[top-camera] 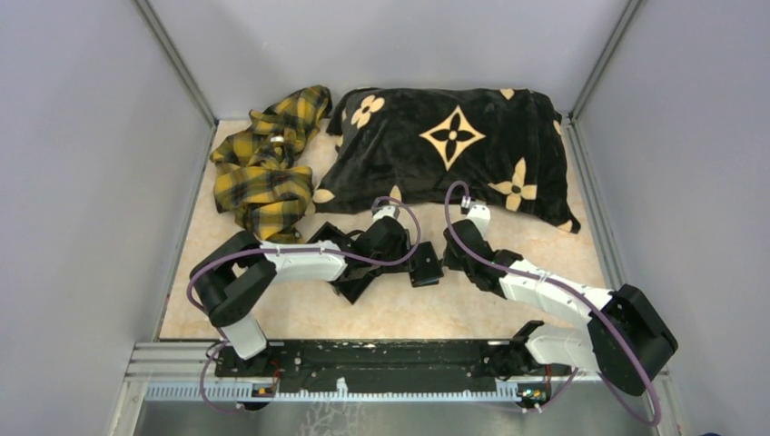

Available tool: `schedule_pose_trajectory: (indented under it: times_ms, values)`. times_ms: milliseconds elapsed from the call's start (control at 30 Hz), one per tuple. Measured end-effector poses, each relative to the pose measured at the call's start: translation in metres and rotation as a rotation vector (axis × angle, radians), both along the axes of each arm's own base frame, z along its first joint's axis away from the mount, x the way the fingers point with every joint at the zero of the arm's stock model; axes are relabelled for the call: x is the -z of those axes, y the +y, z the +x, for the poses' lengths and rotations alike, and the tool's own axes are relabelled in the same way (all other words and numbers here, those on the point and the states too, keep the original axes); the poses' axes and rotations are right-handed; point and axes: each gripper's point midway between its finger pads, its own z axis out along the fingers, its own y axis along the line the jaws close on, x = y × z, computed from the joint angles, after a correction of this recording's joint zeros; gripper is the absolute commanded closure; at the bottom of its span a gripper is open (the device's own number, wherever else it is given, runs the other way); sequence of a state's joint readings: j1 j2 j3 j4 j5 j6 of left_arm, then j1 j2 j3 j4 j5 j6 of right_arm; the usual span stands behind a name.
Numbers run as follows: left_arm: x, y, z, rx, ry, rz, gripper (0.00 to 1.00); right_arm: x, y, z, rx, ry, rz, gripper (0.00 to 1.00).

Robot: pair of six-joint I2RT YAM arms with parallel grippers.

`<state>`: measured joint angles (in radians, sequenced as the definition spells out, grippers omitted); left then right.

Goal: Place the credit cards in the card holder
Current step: Close the card holder at the center of the board.

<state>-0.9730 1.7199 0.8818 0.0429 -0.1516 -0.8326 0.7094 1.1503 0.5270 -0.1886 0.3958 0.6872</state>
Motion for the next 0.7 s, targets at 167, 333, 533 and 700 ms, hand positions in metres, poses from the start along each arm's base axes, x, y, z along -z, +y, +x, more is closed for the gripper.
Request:
schedule_pose_trajectory:
  times_ms: [167, 333, 533, 700]
  values:
    - [0.0, -0.001, 0.0, 0.004, 0.004, -0.005, 0.42, 0.001, 0.002, 0.003, -0.008, -0.008, 0.024, 0.92]
    - [0.0, -0.004, 0.0, 0.009, 0.004, -0.015, 0.42, 0.0, 0.005, 0.004, -0.021, -0.01, 0.038, 1.0]
    - [0.0, -0.005, 0.0, 0.013, 0.005, -0.023, 0.42, -0.002, 0.011, 0.005, -0.043, -0.017, 0.058, 1.0]
    - [0.001, -0.007, 0.001, 0.016, 0.006, -0.031, 0.44, 0.0, 0.016, 0.005, -0.06, -0.009, 0.072, 1.0]
